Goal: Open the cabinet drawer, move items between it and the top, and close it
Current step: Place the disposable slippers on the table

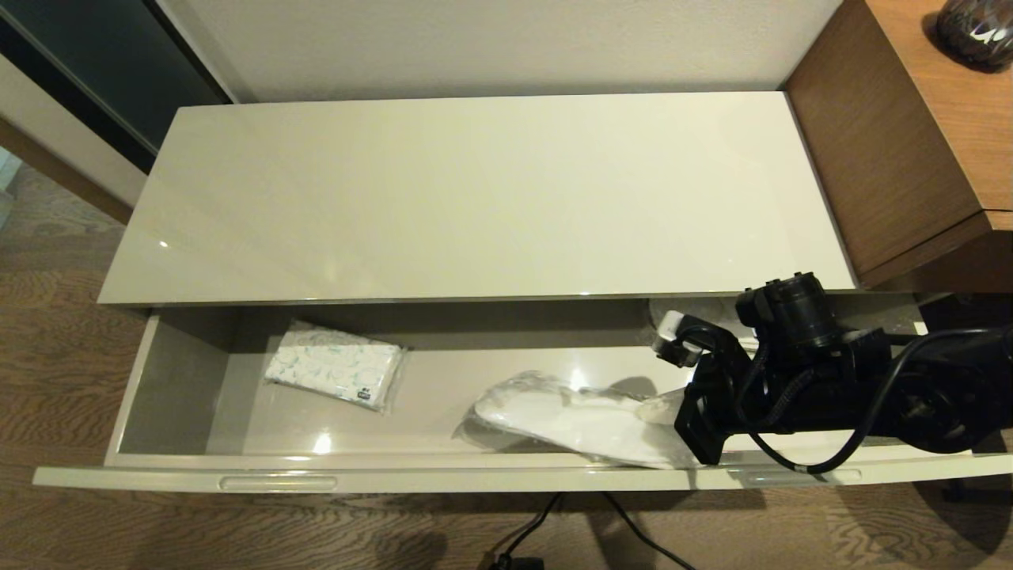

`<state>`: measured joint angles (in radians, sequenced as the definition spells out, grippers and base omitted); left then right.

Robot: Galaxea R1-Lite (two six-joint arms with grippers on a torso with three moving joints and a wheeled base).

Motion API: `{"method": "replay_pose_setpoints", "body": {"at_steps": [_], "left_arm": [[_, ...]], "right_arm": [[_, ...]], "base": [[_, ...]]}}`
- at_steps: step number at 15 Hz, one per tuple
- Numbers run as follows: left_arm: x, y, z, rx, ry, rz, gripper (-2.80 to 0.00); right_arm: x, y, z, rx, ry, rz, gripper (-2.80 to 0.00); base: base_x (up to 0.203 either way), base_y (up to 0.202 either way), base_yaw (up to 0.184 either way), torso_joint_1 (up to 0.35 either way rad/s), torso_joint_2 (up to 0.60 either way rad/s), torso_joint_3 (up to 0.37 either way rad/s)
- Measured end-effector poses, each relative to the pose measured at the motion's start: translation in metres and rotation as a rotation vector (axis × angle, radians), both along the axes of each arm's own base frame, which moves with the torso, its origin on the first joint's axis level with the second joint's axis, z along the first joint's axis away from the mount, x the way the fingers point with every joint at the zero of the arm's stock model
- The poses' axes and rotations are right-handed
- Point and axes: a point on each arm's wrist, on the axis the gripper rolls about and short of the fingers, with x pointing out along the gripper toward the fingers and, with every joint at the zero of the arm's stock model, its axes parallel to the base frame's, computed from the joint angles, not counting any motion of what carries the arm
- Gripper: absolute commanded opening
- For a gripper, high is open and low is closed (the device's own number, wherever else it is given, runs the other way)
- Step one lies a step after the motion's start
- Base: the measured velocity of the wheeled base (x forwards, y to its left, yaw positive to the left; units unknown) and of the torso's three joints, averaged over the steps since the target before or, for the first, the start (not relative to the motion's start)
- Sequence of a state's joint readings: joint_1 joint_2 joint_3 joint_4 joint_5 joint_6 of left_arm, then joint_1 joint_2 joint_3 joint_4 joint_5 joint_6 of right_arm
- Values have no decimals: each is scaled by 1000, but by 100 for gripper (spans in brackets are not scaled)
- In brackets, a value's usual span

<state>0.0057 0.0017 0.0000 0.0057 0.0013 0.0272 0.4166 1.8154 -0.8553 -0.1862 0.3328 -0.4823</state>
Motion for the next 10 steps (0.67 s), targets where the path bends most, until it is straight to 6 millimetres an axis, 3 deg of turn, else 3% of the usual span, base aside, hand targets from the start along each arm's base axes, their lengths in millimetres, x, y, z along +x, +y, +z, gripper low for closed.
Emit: {"method": "replay_pose_setpoints", "body": {"at_steps": [1, 6, 10], "left_arm": [[0, 0, 0, 0, 0, 0, -280], [0, 0, 0, 0, 0, 0, -280], [0, 0, 0, 0, 0, 0, -280]], "right_arm": [[0, 0, -1, 1, 5, 1, 0], [2, 1, 2, 11, -22, 0, 0], [-5, -2, 15, 31, -54, -8, 0]], "base": [[0, 0, 0, 0, 0, 0], [0, 0, 0, 0, 0, 0], [0, 0, 0, 0, 0, 0]]}}
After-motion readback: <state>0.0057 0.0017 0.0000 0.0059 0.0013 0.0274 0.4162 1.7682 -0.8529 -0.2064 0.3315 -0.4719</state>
